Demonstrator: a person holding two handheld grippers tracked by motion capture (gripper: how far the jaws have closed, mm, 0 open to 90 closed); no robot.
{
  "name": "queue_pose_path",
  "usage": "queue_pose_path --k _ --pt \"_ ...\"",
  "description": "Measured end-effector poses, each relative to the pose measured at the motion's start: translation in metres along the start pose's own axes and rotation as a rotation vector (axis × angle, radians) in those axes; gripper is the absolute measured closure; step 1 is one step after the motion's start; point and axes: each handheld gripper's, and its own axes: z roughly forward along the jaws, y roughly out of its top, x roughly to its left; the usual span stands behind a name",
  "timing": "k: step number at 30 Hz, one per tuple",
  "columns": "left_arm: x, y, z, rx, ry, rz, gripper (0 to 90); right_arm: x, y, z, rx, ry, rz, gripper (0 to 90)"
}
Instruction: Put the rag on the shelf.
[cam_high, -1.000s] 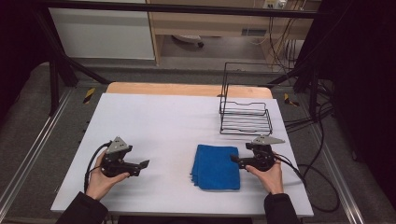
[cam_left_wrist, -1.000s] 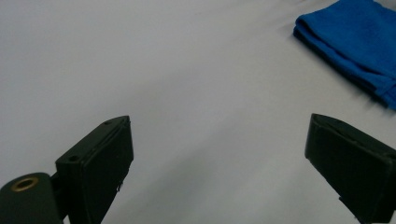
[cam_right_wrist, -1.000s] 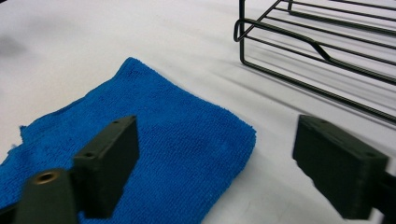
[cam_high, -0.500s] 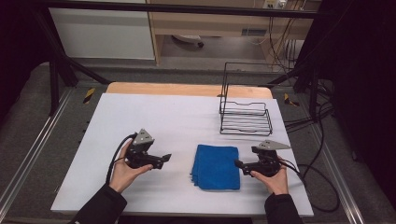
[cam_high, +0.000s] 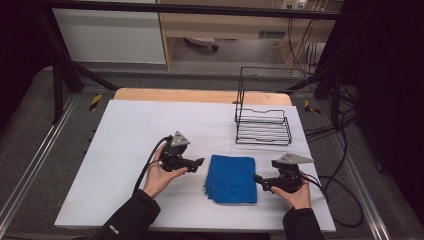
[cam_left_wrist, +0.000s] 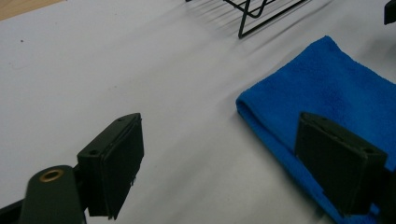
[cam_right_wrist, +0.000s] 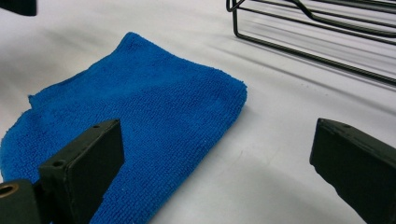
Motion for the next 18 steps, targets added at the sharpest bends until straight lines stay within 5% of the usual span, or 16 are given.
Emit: queue_pose_path --k 9,18 --pt "-0.009 0.017 0.029 0.024 -0.001 -0.019 22.1 0.0 0.0 0.0 -0.002 0.004 0.004 3.7" --pt "-0.014 0.015 0.055 0.076 -0.019 -0.047 35.0 0.001 -0.001 0.002 0.01 0.008 0.011 3.7"
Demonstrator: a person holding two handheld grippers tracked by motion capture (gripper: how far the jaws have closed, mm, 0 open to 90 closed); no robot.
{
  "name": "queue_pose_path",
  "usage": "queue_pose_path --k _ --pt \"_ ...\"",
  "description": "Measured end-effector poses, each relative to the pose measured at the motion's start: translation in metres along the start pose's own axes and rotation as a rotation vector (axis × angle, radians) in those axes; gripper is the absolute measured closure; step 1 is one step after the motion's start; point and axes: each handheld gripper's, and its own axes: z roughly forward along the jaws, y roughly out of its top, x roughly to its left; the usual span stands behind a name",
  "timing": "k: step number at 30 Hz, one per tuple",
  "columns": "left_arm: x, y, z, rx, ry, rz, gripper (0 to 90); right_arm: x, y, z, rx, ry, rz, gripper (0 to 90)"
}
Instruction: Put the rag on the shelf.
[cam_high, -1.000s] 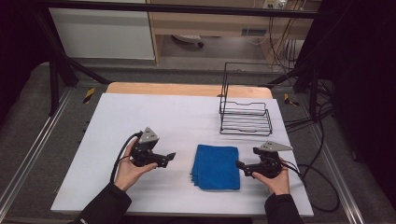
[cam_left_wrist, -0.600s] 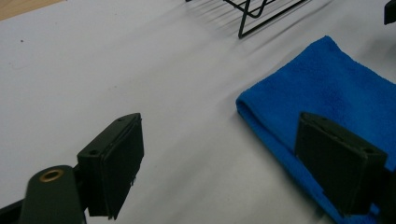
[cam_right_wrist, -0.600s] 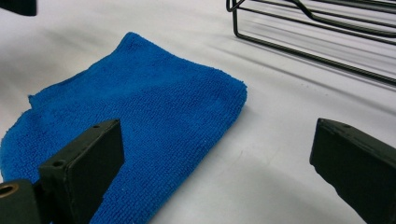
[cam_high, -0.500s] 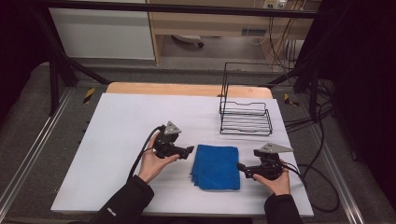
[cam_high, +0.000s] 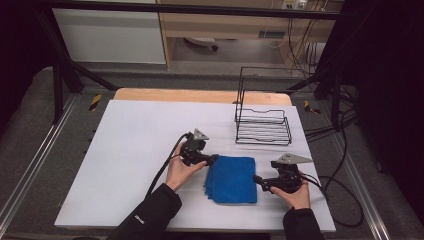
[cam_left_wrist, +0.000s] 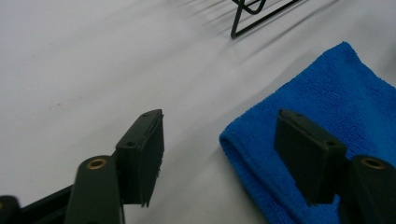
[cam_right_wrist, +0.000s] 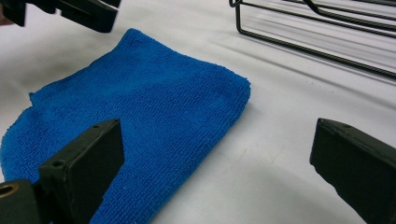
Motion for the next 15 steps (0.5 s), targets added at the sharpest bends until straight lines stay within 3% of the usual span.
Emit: queue_pose_path --k 3,10,15 --pt "-0.001 0.0 0.007 0.007 -0.013 -0.011 39.5 0.0 0.0 0.0 0.006 0.0 -0.004 3.8" --pt "-0.003 -0.004 0.019 0.059 -0.015 0.006 49.9 0.0 0.0 0.002 0.014 0.003 -0.005 4.2" --pt "-0.002 -0.005 0.022 0.071 -0.046 -0.002 59.3 -0.001 0.001 0.003 0.024 0.011 -0.001 4.8"
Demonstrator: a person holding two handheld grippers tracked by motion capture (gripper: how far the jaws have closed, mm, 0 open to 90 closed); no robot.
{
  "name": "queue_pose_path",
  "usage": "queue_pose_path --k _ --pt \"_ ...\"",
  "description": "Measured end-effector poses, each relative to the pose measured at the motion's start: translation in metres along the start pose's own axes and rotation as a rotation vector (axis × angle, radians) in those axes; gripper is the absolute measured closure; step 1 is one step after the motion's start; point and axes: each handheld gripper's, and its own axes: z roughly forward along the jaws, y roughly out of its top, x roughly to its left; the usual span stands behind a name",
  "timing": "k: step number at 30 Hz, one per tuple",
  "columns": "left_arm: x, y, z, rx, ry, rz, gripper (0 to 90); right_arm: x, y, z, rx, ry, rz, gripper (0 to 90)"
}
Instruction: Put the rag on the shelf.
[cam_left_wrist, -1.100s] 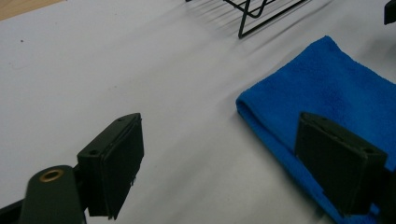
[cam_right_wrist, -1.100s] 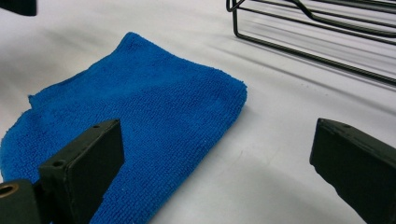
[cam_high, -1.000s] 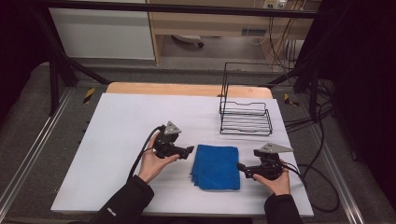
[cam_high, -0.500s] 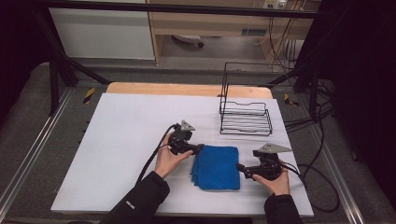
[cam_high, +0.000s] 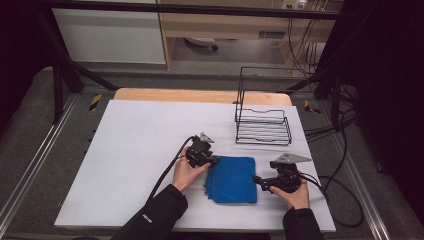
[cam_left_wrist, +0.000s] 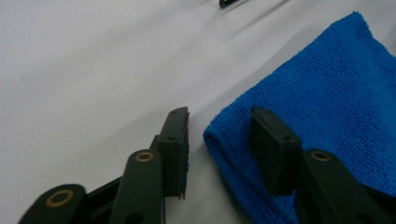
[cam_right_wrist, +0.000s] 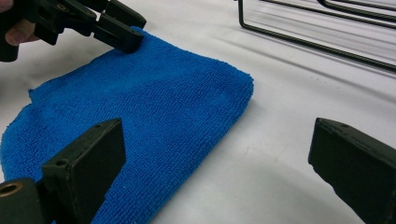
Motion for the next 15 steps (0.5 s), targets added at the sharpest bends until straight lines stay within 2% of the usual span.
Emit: queue_pose_path --k 3,4,6,11,15 --pt "-0.0005 -0.0005 0.0013 0.008 -0.02 -0.011 63.7 -0.0003 0.0006 0.0007 0.001 0.002 0.007 5.2" --pt "-0.0004 -0.0004 0.0011 0.009 -0.013 0.001 64.3 -0.0007 0.0009 0.001 0.0 0.004 0.006 5.2" --pt "-0.0019 -0.0008 0.0015 0.011 -0.026 -0.002 67.1 -0.0011 0.0014 0.0014 0.0 0.005 0.008 5.2" --pt "-0.0045 -0.0012 0.0012 0.017 -0.031 0.004 71.6 -0.0021 0.0028 0.0024 0.0 0.005 0.012 4.3" --pt "-0.0072 -0.0018 0.0008 0.015 -0.032 0.008 78.9 -0.0022 0.0064 0.0048 0.002 -0.004 0.005 2.0"
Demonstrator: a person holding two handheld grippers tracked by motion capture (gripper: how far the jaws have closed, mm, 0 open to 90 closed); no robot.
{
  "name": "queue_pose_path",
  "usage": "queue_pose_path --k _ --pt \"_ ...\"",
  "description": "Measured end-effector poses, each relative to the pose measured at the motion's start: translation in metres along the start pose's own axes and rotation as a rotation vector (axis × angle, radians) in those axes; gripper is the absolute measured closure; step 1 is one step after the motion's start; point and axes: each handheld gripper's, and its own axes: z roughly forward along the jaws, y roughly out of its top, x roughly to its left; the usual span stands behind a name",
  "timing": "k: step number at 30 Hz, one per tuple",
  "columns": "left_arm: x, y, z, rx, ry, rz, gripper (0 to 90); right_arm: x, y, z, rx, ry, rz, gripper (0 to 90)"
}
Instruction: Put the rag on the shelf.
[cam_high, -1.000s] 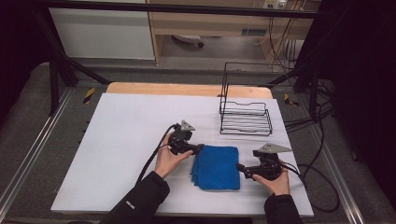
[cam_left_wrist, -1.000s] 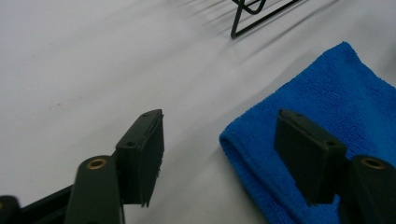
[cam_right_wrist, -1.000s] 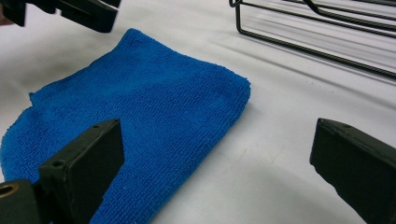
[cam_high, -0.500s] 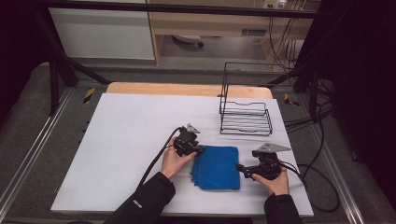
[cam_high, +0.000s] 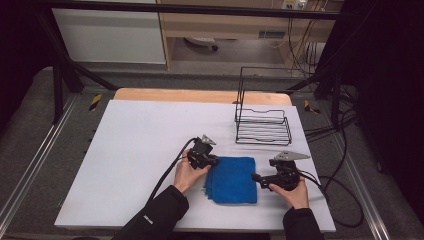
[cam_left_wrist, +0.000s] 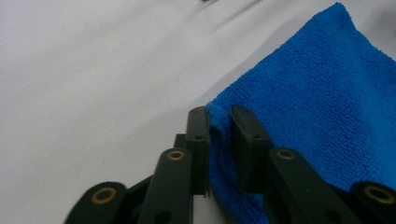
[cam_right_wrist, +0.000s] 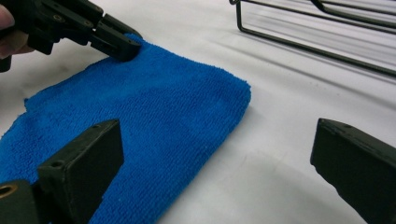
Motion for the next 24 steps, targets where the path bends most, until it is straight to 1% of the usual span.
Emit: queue_pose_path --k 4,5,6,9,10,13,15,18,21,24 --pt "-0.002 -0.001 0.0 -0.008 0.004 0.001 81.7 0.001 0.007 0.004 0.002 -0.013 -0.02 1.1" --pt "-0.001 -0.002 0.0 -0.007 0.005 0.006 81.9 0.001 0.008 0.006 0.008 -0.012 -0.01 1.2" --pt "-0.001 -0.002 0.0 -0.008 0.004 0.001 82.0 0.0 0.009 0.008 0.003 -0.013 -0.015 1.3" --pt "-0.001 -0.004 0.001 -0.02 0.002 -0.012 82.2 -0.001 0.013 0.015 0.018 -0.018 -0.008 4.0" --pt "-0.001 -0.004 0.001 -0.02 0.002 -0.012 82.3 -0.002 0.014 0.018 0.021 -0.025 -0.007 5.8" --pt "-0.001 -0.004 0.001 -0.02 0.004 -0.013 82.3 -0.005 0.019 0.025 0.015 -0.03 0.026 12.6" --pt "-0.001 -0.004 0.001 -0.021 0.007 -0.013 82.3 -0.008 0.022 0.03 0.01 -0.038 0.038 20.1" --pt "-0.001 -0.004 0.001 -0.022 0.01 -0.012 82.2 -0.011 0.025 0.038 0.02 -0.047 0.062 27.3" --pt "-0.001 -0.004 0.001 -0.022 0.007 -0.01 82.3 -0.014 0.025 0.044 0.044 -0.063 0.047 35.7" --pt "-0.001 -0.004 0.001 -0.019 0.01 0.003 82.2 -0.015 0.023 0.045 0.056 -0.055 0.047 45.1"
